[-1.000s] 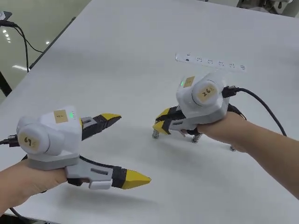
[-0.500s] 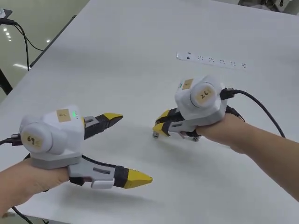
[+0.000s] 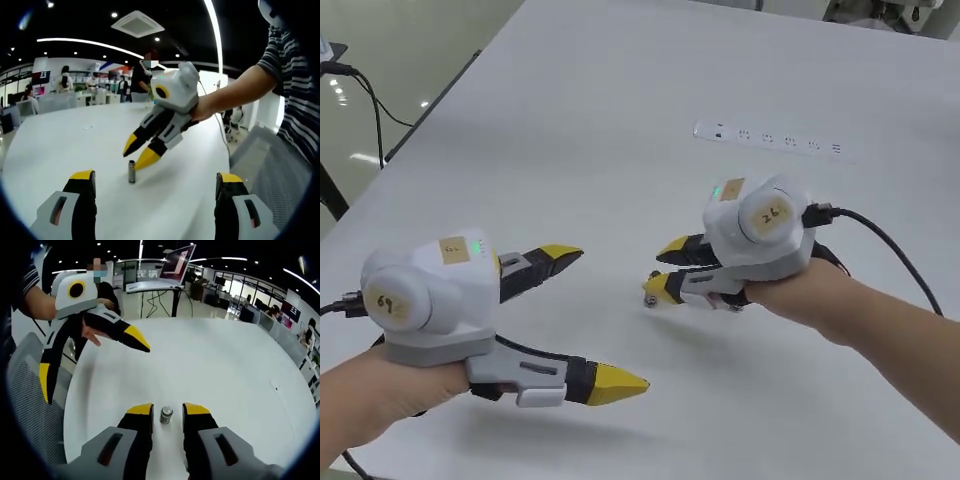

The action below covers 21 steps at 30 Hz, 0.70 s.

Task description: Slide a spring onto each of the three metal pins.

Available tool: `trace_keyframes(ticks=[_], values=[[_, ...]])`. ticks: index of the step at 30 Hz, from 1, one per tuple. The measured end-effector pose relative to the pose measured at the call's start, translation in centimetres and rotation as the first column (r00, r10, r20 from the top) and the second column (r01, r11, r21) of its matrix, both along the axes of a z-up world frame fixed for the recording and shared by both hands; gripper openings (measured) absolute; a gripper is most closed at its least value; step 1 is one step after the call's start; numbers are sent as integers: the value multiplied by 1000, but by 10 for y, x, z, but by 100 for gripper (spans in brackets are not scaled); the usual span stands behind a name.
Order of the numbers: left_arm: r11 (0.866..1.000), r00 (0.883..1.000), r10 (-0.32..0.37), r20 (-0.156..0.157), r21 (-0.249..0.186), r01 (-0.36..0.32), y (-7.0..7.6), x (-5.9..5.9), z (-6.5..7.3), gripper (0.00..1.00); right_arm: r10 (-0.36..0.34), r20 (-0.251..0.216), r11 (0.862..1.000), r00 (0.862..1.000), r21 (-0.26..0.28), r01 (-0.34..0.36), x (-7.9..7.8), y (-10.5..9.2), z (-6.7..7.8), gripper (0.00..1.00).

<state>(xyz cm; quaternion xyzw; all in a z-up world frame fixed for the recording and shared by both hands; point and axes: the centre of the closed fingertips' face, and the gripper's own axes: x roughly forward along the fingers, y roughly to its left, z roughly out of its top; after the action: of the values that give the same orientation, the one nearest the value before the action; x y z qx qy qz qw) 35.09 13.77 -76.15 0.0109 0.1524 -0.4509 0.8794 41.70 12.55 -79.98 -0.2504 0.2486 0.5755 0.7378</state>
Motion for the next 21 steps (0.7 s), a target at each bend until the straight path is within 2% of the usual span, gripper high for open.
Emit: trace_keyframes(ticks=[5,9,10,11,13,16,21], values=[[1000,1000,0,-4,7,0,-2,2,2,98,-30,10,997,1000,72,29,-1,-10,13,27],[1000,1000,-3,-3,4,3,-4,3,5,98,-49,6,994,999,101,48,-5,-21,16,32],[1000,1000,-4,-2,6,4,-5,3,5,98,-55,2,991,998,118,55,-6,-22,18,34],[1000,1000,-6,-3,7,6,-5,4,5,98,-80,-14,982,997,172,81,-7,-22,23,36],[1000,1000,-9,-4,8,9,-6,4,6,98,-107,-23,973,994,206,109,-8,-26,27,41],[1000,1000,-15,-6,11,15,-9,4,6,98,-107,-6,969,994,224,105,-12,-32,29,49],[1000,1000,-24,-7,14,24,-12,4,8,98,-122,5,966,993,230,117,-16,-41,29,53]])
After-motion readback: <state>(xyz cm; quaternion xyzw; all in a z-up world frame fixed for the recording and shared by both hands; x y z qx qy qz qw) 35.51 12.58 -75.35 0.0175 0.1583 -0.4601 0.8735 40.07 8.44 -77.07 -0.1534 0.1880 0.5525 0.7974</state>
